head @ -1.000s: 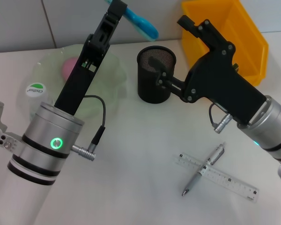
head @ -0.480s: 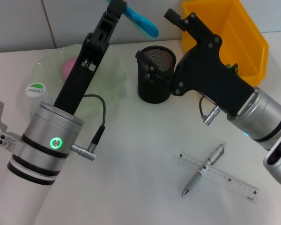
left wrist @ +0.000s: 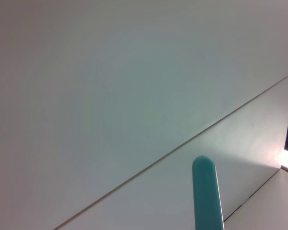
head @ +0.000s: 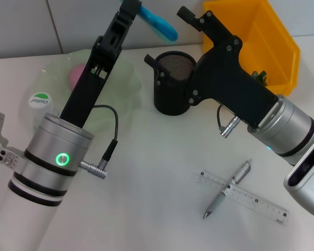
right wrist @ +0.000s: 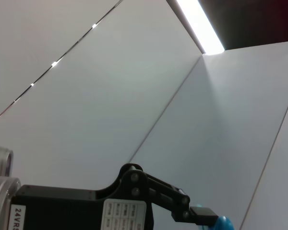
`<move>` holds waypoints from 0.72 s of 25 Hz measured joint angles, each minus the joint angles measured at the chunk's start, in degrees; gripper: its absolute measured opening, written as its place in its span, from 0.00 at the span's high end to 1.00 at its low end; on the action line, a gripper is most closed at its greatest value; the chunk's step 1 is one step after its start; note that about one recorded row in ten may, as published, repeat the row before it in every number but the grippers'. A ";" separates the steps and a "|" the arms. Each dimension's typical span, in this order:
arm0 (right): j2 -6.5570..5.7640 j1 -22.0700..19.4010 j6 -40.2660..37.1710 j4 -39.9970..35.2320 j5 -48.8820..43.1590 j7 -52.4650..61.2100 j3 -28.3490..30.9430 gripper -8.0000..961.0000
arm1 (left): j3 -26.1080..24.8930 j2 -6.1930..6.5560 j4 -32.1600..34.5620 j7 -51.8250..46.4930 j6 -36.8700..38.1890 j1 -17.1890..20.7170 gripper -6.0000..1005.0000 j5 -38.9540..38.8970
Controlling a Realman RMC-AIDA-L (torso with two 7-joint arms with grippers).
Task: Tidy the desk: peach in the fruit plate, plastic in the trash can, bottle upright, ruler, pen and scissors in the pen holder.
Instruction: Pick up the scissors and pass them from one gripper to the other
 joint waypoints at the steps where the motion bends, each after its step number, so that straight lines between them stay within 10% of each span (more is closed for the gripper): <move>1: 0.00 0.05 0.00 0.03 0.00 -0.11 0.01 0.23 | 0.00 0.00 0.00 0.00 0.00 0.00 0.76 0.00; 18: 0.01 1.33 0.00 0.59 -0.01 -0.24 0.79 0.34 | 0.00 0.00 0.00 -0.71 0.14 0.41 0.76 0.51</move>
